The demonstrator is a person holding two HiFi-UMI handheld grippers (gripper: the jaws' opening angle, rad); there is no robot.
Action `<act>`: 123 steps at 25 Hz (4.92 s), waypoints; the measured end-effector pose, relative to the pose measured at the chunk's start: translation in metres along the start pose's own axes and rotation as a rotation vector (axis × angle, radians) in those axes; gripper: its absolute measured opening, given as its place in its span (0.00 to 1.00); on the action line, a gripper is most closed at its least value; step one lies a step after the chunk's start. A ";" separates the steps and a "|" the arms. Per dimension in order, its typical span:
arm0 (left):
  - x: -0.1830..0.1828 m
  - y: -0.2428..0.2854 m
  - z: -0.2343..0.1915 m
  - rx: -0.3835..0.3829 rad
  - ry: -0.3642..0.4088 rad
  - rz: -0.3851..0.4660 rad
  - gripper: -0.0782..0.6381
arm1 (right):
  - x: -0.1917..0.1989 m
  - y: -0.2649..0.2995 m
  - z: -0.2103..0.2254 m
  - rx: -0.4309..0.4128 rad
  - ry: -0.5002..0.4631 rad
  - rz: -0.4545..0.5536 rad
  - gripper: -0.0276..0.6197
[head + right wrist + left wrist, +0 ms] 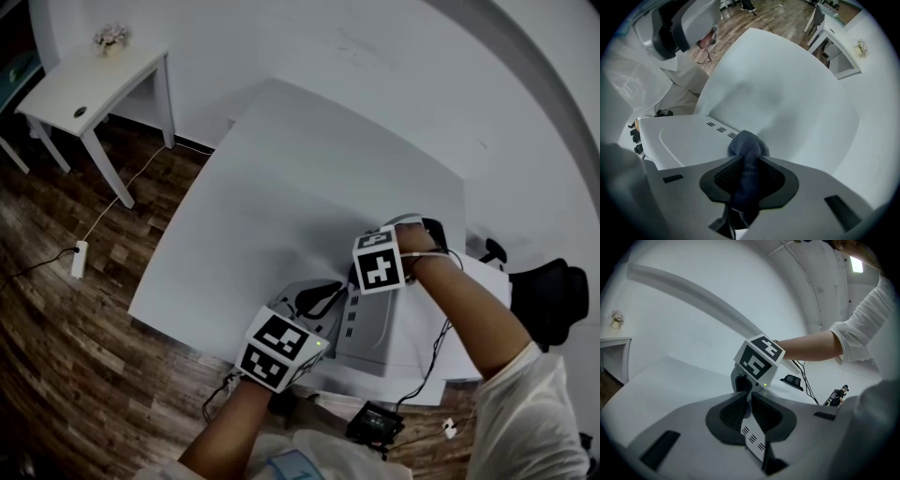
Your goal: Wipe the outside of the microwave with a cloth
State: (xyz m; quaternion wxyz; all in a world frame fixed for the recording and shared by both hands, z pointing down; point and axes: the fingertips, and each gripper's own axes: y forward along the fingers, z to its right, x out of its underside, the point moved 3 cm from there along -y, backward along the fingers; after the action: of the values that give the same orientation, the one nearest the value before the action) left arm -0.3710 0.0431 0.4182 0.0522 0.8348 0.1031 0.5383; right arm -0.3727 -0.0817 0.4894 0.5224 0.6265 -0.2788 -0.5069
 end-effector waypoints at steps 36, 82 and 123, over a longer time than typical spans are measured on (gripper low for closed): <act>0.009 -0.020 0.004 0.031 0.014 -0.035 0.13 | -0.076 -0.048 -0.162 -0.359 -0.140 0.115 0.20; -0.058 0.007 0.149 0.185 0.181 0.076 0.13 | 0.011 -0.095 -0.271 0.090 0.198 0.681 0.20; -0.009 0.283 0.375 0.299 0.350 -0.189 0.21 | 0.416 0.041 -0.307 0.512 1.798 1.563 0.20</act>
State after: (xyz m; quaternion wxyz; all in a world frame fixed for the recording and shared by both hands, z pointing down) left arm -0.0006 -0.2259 0.3111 -0.0405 0.7140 0.2667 0.6461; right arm 0.0571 -0.3454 0.3666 0.5549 0.5025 -0.2115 0.6284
